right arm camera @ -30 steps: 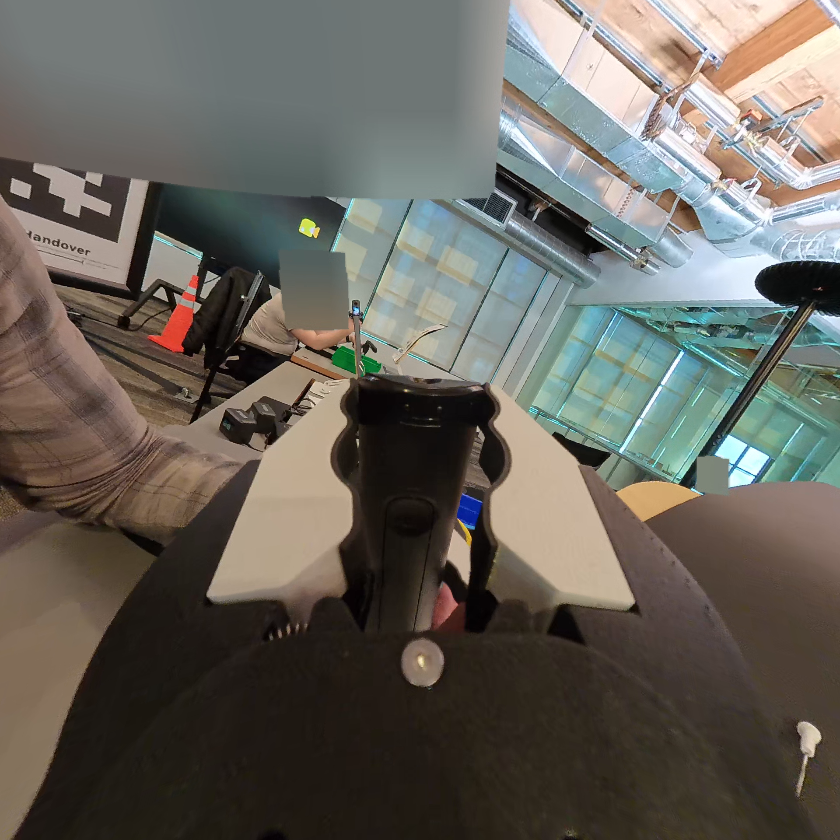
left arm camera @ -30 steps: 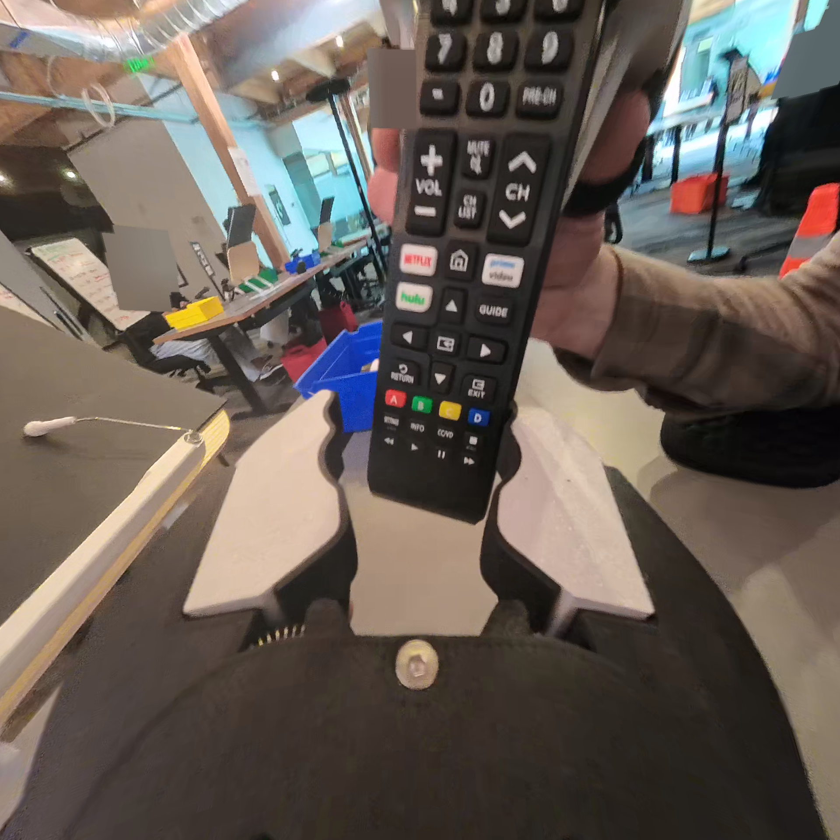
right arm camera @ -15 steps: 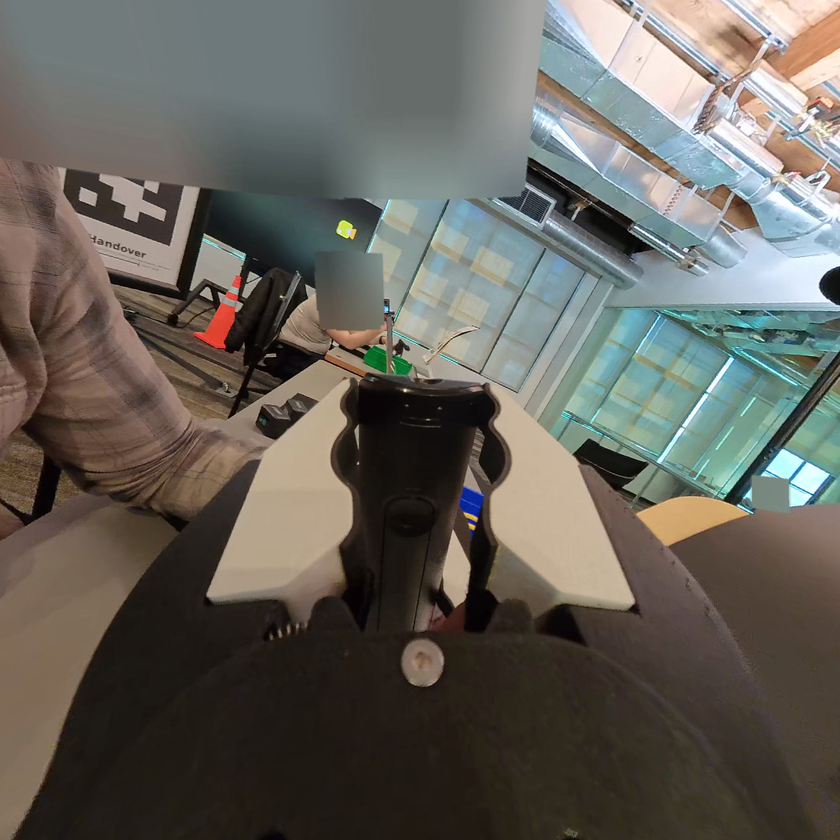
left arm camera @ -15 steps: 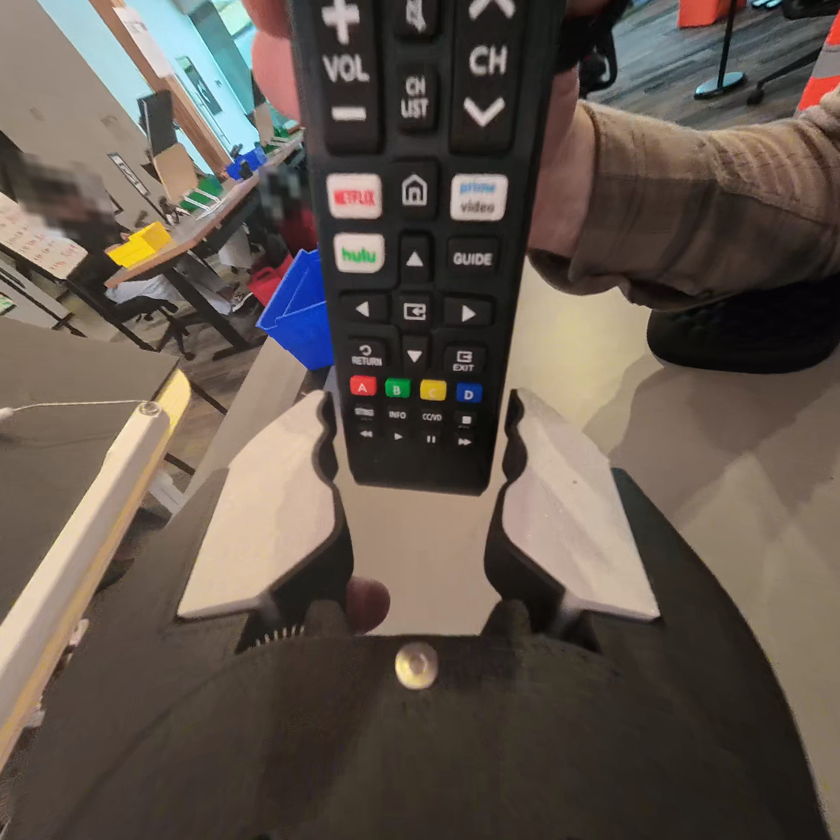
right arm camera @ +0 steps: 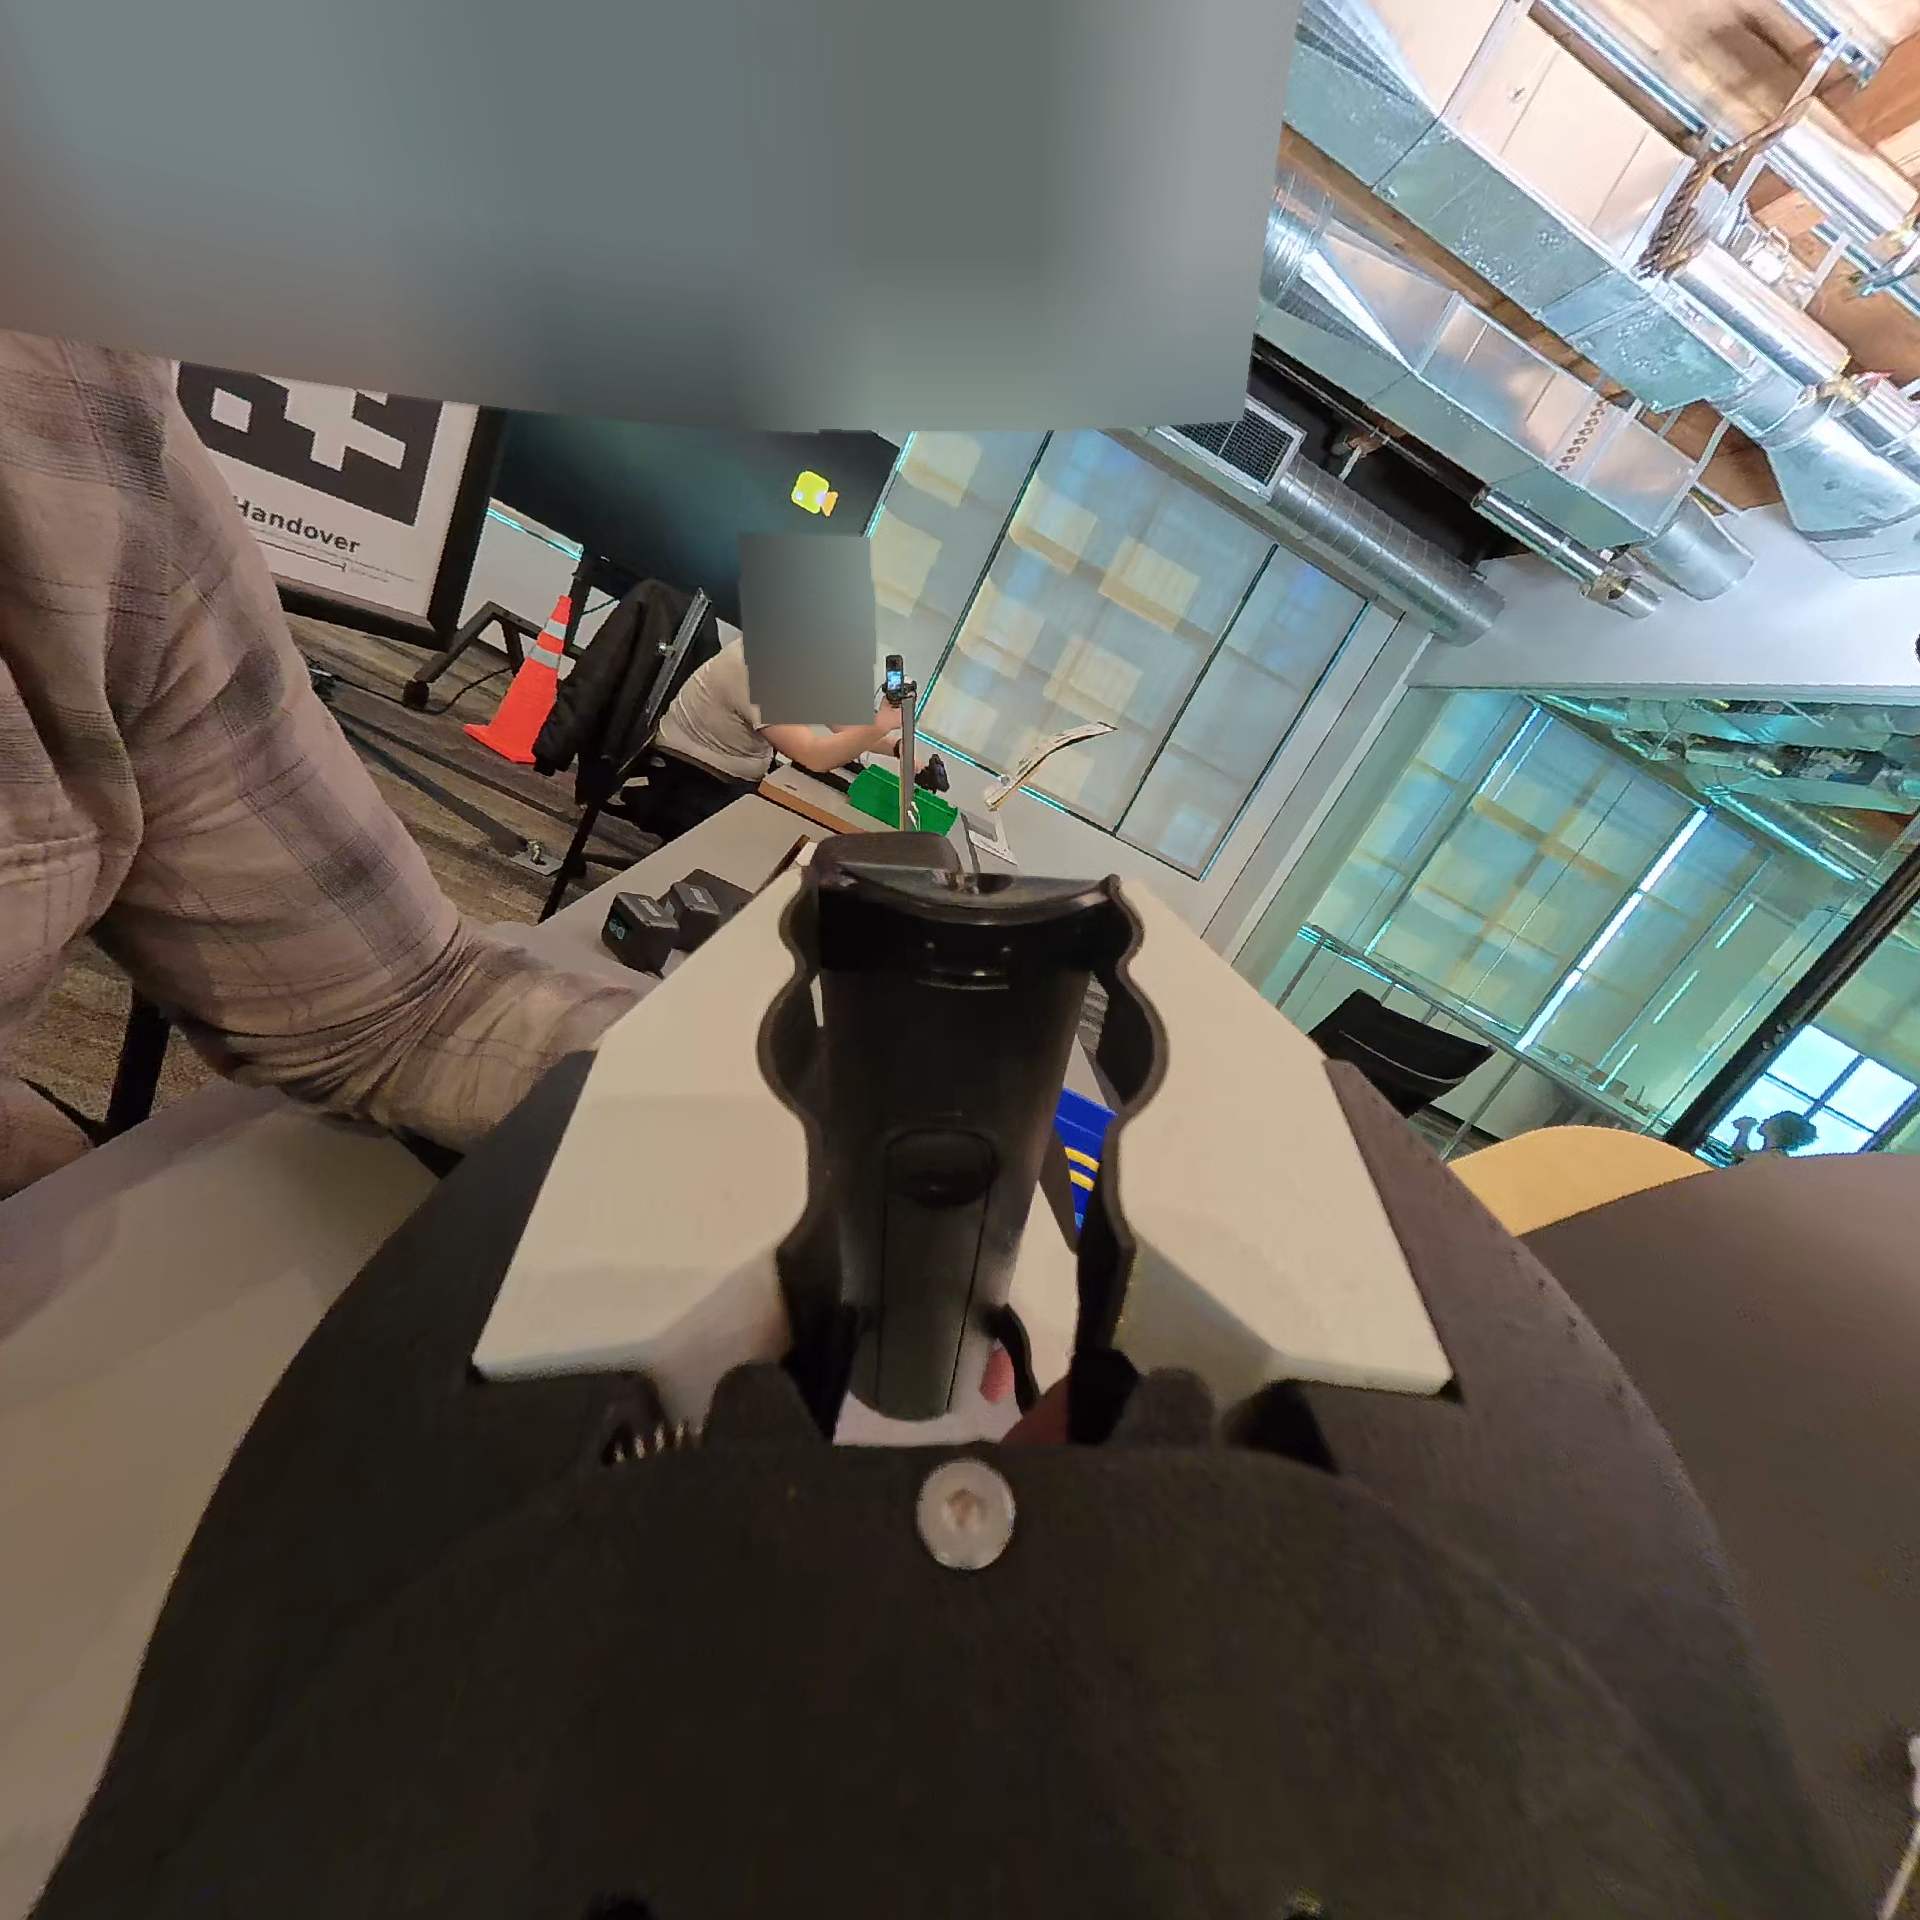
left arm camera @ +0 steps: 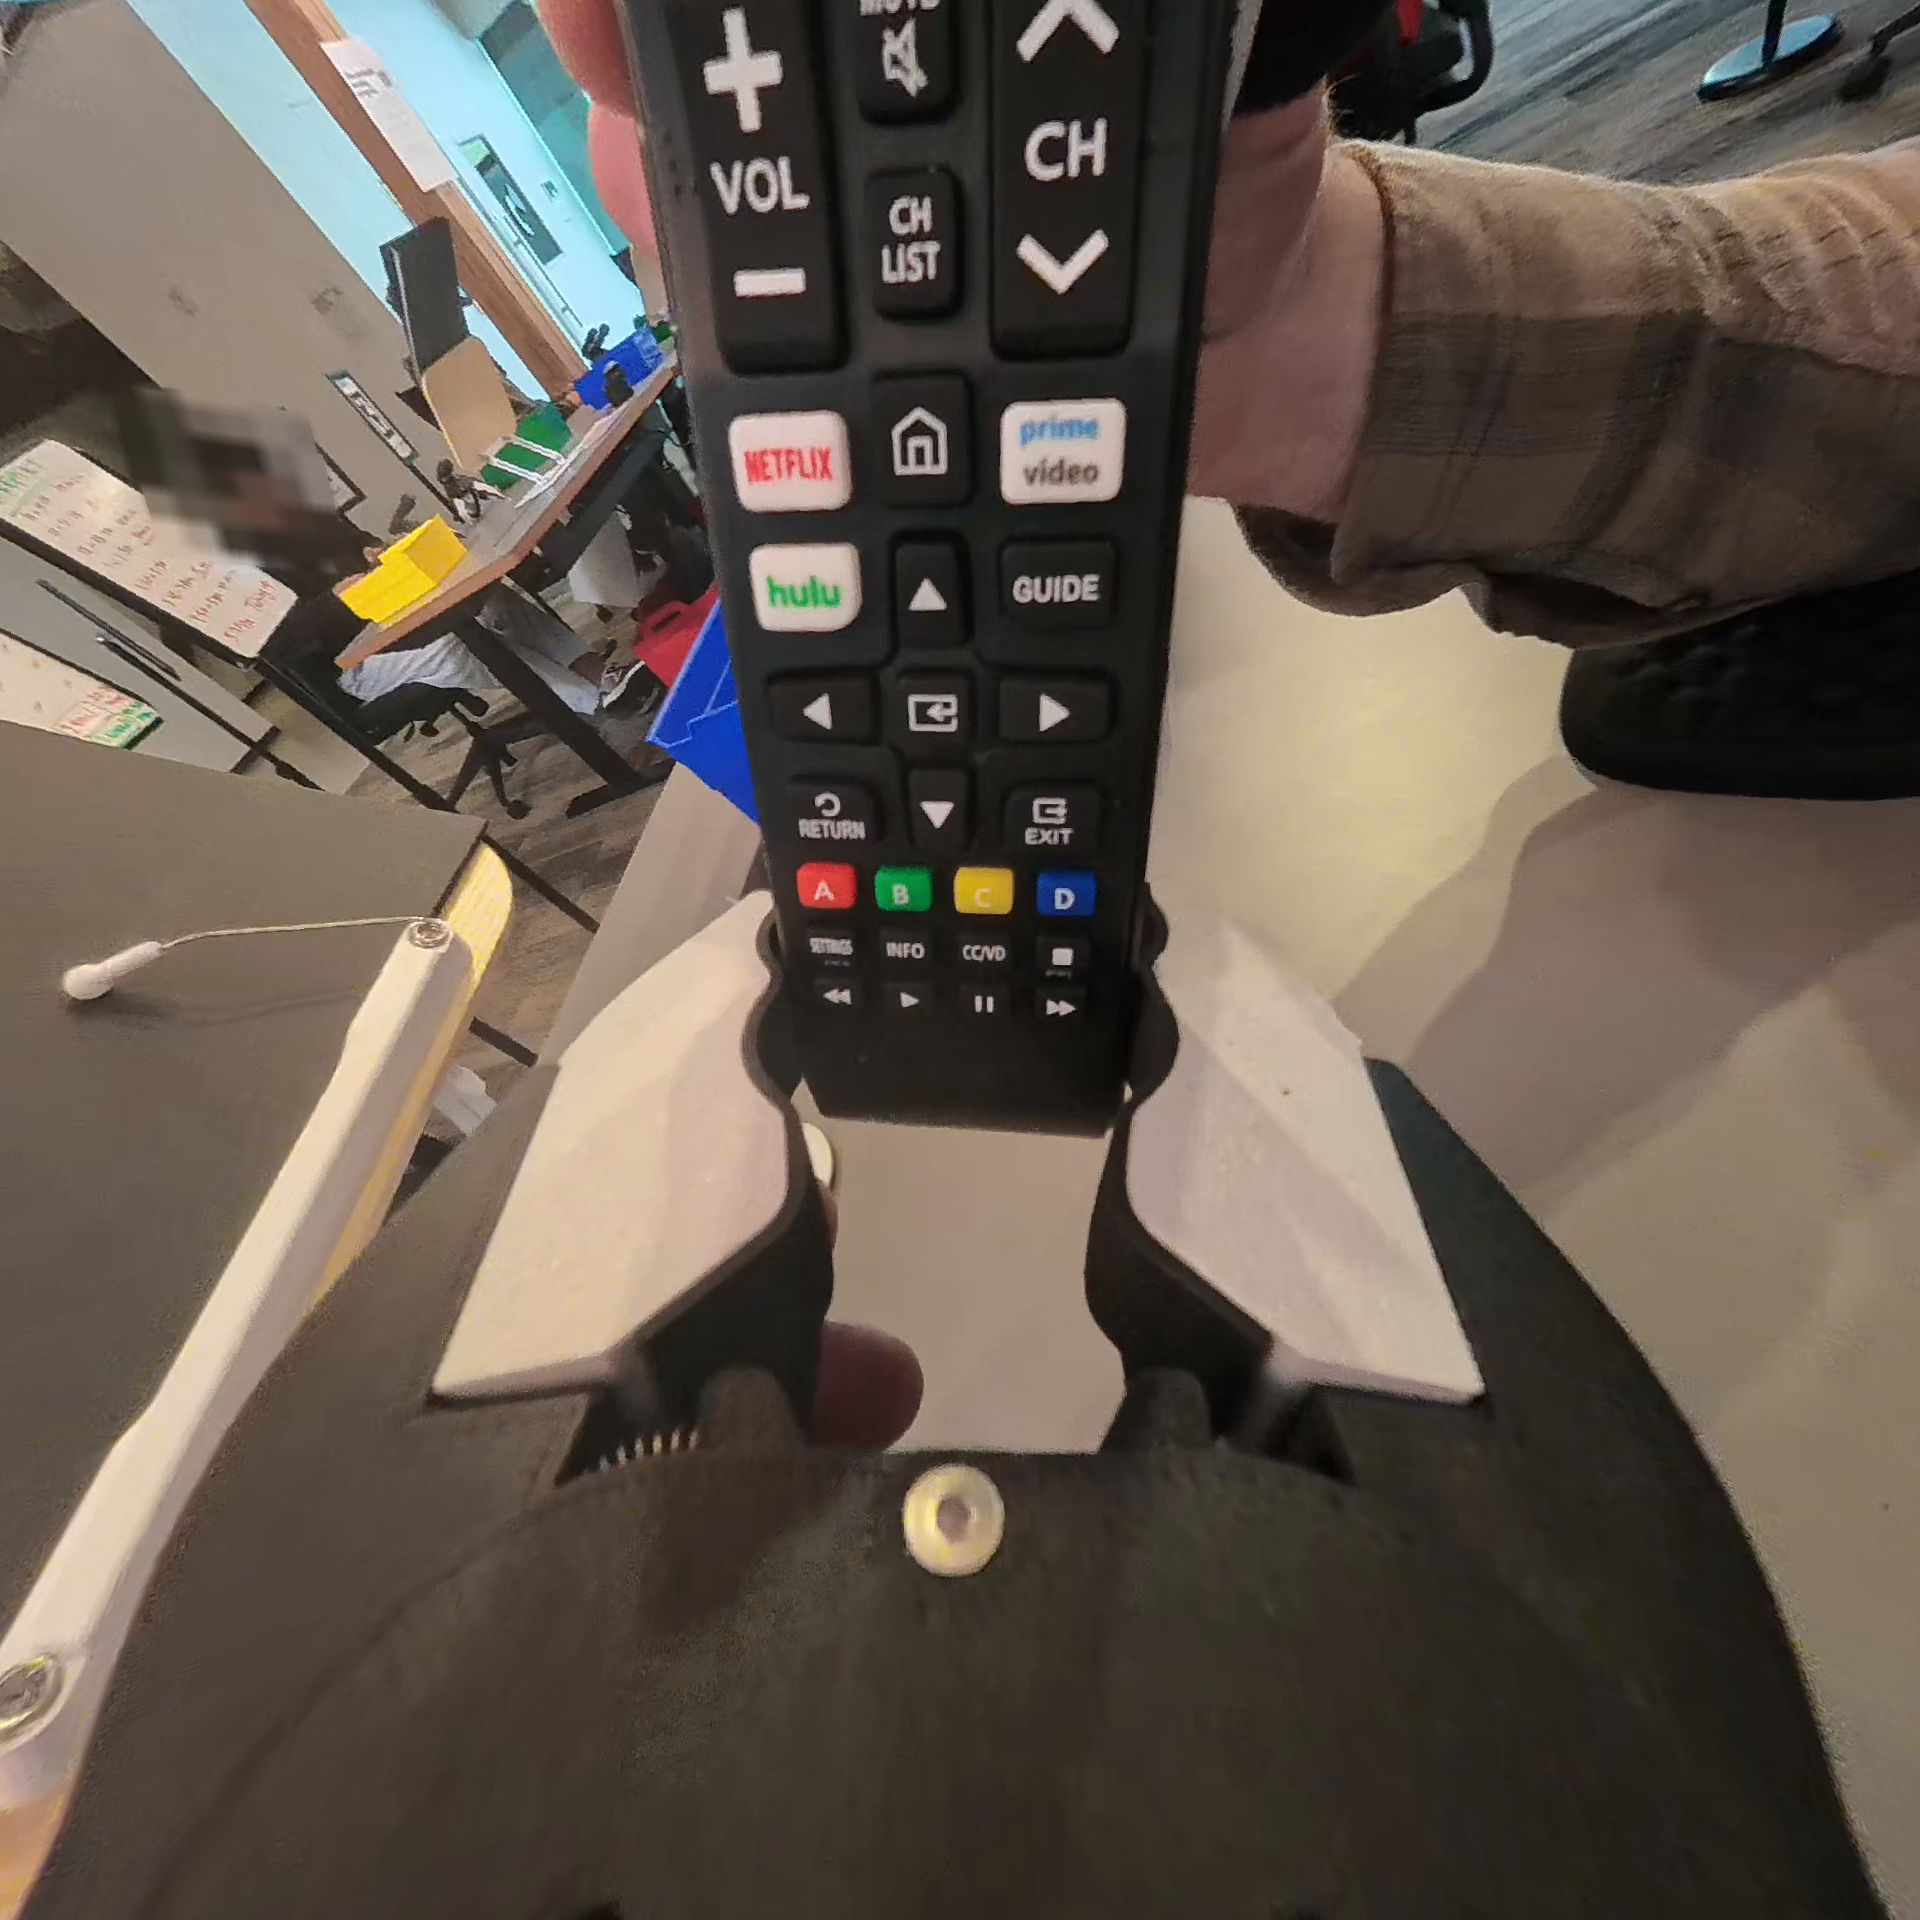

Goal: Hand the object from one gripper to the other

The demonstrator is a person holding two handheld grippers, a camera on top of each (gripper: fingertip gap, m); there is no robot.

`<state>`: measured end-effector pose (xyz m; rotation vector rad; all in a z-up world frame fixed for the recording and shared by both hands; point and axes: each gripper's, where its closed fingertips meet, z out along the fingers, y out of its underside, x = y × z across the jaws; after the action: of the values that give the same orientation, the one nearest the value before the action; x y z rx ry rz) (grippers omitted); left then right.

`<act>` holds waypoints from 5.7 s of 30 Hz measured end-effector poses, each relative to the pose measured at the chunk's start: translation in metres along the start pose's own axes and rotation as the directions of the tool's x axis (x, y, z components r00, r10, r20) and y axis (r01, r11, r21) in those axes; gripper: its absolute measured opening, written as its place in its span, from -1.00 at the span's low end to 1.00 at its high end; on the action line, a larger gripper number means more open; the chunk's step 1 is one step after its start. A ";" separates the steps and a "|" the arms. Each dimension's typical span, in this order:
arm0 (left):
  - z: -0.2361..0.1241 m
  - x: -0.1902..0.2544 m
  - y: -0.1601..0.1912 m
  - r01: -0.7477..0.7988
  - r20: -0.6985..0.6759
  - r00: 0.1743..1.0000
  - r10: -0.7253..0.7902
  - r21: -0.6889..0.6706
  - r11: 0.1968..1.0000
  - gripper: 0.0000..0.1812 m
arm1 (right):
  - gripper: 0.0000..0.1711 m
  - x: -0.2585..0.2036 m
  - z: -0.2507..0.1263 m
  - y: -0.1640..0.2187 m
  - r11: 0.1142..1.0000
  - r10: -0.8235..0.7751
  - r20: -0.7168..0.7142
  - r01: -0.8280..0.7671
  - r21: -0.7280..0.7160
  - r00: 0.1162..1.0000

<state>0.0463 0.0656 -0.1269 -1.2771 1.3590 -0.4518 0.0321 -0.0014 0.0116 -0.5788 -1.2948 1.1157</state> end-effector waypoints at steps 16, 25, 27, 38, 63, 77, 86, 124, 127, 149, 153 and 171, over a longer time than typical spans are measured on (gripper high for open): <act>-0.032 -0.027 -0.011 -0.068 0.122 0.990 0.070 -0.021 0.997 -0.35 | -0.42 0.023 -0.039 0.022 0.997 0.039 -0.032 -0.041 -0.070 0.999; -0.031 -0.028 -0.013 -0.088 0.146 0.985 0.088 -0.008 0.996 -0.36 | -0.41 0.023 -0.038 0.019 0.997 0.014 -0.048 -0.017 -0.076 0.999; -0.031 -0.028 -0.015 -0.093 0.154 0.984 0.091 0.006 0.996 -0.36 | -0.40 0.023 -0.037 0.016 0.997 0.003 -0.054 -0.007 -0.078 0.999; -0.034 -0.024 -0.026 -0.116 0.153 0.982 0.109 0.039 0.993 -0.36 | -0.31 0.021 -0.036 0.012 0.981 -0.106 -0.077 0.091 -0.172 0.991; -0.030 -0.012 -0.018 -0.055 0.066 0.996 0.056 -0.026 0.998 -0.90 | -0.34 -0.004 -0.027 0.222 0.600 -0.184 0.149 0.231 -0.766 0.972; -0.044 -0.034 -0.058 -0.010 0.203 0.979 -0.028 0.185 0.983 -0.31 | -0.79 -0.004 -0.005 0.157 0.924 0.114 0.025 -0.096 -0.371 0.993; -0.025 -0.013 -0.054 0.048 0.085 0.994 -0.065 0.193 0.980 -0.68 | -0.79 -0.021 0.005 0.160 0.934 0.135 0.092 -0.096 -0.343 0.987; -0.042 -0.077 -0.046 -0.218 0.788 0.564 0.248 -0.147 0.965 -0.72 | -0.44 0.061 0.015 0.066 0.990 -0.090 -0.493 0.023 -0.140 0.865; -0.041 -0.076 -0.047 -0.217 0.787 0.568 0.240 -0.138 0.966 -0.72 | -0.45 0.061 0.015 0.065 0.993 -0.064 -0.494 0.005 -0.119 0.867; -0.037 -0.052 -0.055 -0.041 0.376 0.926 0.009 0.078 0.996 -0.24 | -0.46 0.039 -0.007 0.042 0.992 0.124 -0.181 -0.123 0.020 0.976; -0.028 -0.029 -0.045 0.066 0.170 0.982 -0.078 0.075 0.995 -0.10 | -0.46 0.020 -0.003 0.042 0.992 0.124 -0.068 -0.125 -0.006 0.990; -0.008 -0.013 -0.044 -0.004 0.163 0.986 -0.018 0.131 0.991 -0.43 | -0.45 0.007 0.003 0.043 0.995 0.090 -0.022 -0.091 -0.051 0.996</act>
<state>0.0537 0.0589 -0.0808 -1.1852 1.1680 -0.4238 0.0146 0.0209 -0.0213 -0.6917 -1.2946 1.1504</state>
